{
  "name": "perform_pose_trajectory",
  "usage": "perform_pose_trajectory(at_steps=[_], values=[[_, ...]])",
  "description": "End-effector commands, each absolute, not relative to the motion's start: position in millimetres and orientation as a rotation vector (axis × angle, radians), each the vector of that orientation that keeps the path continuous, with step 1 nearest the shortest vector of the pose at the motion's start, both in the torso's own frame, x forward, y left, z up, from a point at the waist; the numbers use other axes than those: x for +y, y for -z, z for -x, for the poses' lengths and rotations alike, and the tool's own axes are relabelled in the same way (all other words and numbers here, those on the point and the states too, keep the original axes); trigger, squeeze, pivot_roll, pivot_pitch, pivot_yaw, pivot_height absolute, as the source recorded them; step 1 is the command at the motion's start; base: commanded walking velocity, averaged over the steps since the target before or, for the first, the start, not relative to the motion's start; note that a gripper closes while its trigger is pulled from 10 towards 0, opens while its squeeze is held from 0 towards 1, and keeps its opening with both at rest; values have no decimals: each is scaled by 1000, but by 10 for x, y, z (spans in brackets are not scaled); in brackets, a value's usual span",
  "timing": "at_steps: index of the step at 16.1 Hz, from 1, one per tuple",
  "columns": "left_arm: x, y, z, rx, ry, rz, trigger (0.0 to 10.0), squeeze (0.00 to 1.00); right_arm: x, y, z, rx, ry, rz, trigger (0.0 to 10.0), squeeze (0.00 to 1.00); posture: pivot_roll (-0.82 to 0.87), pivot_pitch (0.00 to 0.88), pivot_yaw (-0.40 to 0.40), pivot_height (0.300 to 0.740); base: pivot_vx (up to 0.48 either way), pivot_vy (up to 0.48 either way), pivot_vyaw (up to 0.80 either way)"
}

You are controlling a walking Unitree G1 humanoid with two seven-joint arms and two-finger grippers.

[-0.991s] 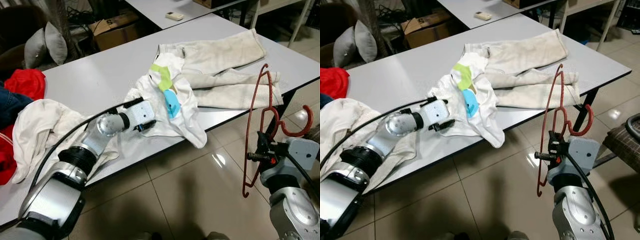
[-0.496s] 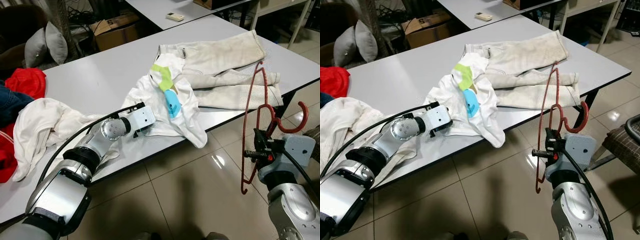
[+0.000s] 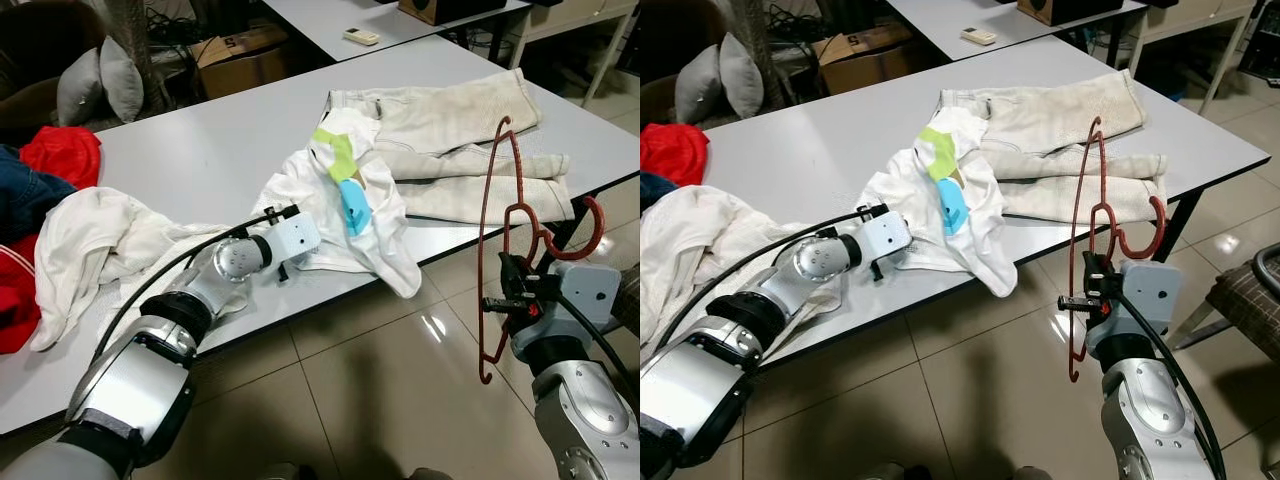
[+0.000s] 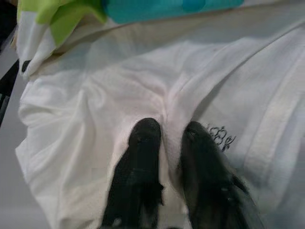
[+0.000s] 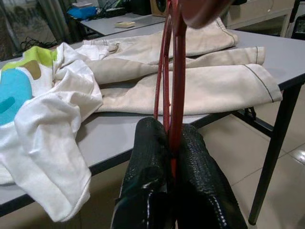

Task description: Hang hanger

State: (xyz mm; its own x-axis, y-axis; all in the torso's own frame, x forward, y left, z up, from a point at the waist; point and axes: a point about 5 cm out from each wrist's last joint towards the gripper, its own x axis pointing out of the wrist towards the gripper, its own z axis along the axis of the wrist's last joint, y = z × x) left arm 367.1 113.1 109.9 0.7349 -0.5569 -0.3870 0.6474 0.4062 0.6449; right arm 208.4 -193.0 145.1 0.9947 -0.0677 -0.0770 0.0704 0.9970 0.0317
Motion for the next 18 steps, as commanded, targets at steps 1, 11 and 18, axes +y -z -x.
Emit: perform_pose_trajectory(at_steps=[1,11,18], values=[[1154,-1168,-3715,105,742,-863,0,0,-1893,-1469,-2051,77,34,-38,10000,0,-167,25,123,740,0,0,0],[1064,-1659,-3879,-15,687,-458,0,0,-1669,-1633,-1501,216,-629,-162,10000,0,-166,32,140,740,0,0,0],[1033,-2039,-3902,-115,739,-321,0,0,-1657,-1482,-1421,363,-676,-190,10000,0,-156,30,140,740,0,0,0]])
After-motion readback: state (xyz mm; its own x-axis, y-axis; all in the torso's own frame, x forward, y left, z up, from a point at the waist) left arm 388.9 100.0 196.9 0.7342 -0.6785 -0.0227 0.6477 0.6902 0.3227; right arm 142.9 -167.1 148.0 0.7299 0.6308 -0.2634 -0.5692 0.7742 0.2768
